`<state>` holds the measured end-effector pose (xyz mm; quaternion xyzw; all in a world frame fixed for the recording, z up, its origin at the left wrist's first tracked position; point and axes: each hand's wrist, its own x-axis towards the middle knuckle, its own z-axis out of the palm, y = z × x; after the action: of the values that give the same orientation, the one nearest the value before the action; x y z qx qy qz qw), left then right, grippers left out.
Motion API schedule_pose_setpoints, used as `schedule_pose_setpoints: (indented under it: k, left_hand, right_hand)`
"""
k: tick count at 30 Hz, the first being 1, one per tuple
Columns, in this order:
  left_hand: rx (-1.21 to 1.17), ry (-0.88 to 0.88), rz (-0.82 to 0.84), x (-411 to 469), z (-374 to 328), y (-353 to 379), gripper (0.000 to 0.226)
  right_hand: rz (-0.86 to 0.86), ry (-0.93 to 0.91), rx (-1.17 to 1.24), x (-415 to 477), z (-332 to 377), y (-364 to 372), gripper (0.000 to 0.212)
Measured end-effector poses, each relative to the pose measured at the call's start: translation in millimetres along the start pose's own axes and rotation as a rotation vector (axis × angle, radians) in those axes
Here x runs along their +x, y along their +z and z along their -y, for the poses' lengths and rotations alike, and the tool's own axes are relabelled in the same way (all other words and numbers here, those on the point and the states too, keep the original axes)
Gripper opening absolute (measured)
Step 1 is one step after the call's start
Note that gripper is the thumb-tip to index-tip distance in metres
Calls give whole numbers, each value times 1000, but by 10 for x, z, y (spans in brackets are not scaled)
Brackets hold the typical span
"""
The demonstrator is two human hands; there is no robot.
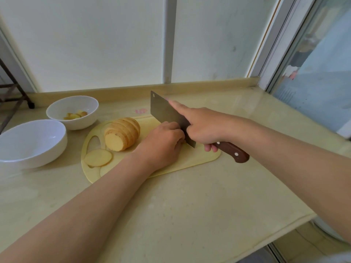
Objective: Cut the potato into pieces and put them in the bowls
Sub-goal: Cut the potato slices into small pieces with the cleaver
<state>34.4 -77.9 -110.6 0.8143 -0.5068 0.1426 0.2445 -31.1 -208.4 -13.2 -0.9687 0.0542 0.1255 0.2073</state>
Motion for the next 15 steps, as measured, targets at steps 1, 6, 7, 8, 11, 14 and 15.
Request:
schedule_pose_setpoints:
  k: [1,6,7,8,11,14,15]
  left_hand:
    - [1,-5,1,-2,3,-1,36]
    - [-16,-28,-4,-26,-15,-37,16]
    - [-13,-29,-6,-25,-9,-34,14]
    - [-8,-29,-7,-23,6,-23,13]
    - [-1,-38,3,-19,42,8,11]
    - [-19,-76,13,-25,28,-8,8]
    - [-29,-97,2,-27,22,-14,6]
  right_hand:
    - [-6,-1,4,1,-6,4,99]
    - [-62,26,85,-131,-98,-105,97]
    - [-75,46,108,-171,-130,-150,96]
    - [-85,71,134,-209,-165,-193,95]
    - [-104,125,197,-270,-296,-282,93]
    - [-129,145,271,-269,-411,-294,91]
    - [-134,145,295,-269,-431,-281,89]
